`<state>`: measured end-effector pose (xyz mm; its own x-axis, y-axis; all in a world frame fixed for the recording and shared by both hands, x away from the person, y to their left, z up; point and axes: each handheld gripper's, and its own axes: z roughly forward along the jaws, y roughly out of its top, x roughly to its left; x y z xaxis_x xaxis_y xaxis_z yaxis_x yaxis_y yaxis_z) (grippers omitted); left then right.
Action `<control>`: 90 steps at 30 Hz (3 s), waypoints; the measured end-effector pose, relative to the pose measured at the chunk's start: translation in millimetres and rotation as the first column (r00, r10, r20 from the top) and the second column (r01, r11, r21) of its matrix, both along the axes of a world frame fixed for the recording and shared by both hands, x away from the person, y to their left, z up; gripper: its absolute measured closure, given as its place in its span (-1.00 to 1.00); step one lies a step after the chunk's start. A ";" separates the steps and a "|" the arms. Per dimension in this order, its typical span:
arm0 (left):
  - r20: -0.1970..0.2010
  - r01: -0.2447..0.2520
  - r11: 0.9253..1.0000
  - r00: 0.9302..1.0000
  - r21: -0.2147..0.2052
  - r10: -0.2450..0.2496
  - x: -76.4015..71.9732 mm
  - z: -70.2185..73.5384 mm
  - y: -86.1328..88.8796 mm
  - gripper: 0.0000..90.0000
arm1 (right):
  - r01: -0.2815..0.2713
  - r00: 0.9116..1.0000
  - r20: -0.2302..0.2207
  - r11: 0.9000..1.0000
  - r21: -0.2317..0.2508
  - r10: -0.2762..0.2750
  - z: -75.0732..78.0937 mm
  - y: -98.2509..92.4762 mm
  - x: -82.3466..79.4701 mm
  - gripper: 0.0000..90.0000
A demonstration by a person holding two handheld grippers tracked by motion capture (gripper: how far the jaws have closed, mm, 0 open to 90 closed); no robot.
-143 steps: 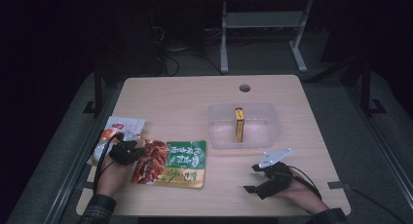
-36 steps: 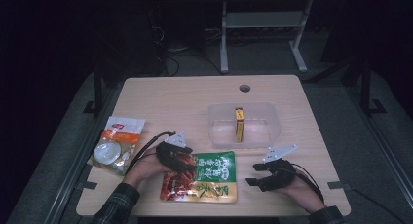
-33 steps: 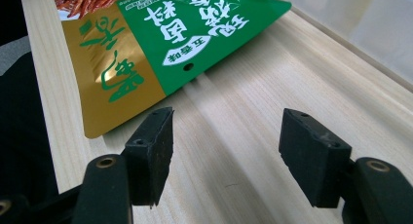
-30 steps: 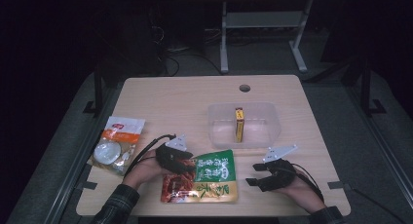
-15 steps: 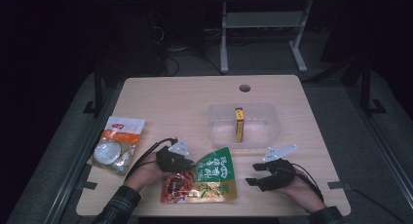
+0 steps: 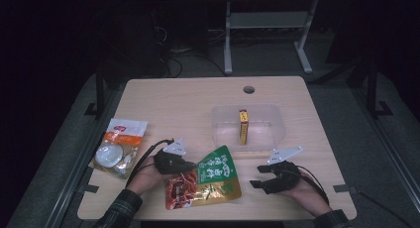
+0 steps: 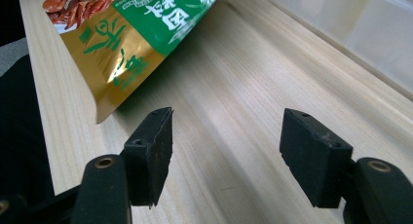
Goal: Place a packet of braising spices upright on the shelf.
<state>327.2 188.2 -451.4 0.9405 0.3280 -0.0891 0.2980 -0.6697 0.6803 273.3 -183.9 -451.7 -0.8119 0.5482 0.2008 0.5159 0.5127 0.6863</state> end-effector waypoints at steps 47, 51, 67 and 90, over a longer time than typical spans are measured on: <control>0.001 -0.286 0.824 0.944 -0.489 0.329 -30.4 56.5 25.9 0.98 | -0.071 0.996 0.084 0.886 0.458 0.036 16.1 78.6 25.5 0.57; -0.003 -0.289 0.822 0.944 -0.490 0.330 -29.9 54.4 26.8 0.98 | -0.067 0.997 0.058 0.876 0.477 0.045 16.0 76.8 28.2 0.74; 0.035 -0.248 0.889 0.958 -0.384 0.283 -49.5 46.0 20.3 0.97 | -0.155 0.988 0.090 0.895 0.418 0.129 36.5 64.5 34.5 0.99; 0.064 -0.275 0.946 0.955 -0.172 0.289 -48.4 31.5 25.5 -0.29 | -0.190 0.979 0.133 0.920 0.341 0.153 63.2 32.1 33.1 1.00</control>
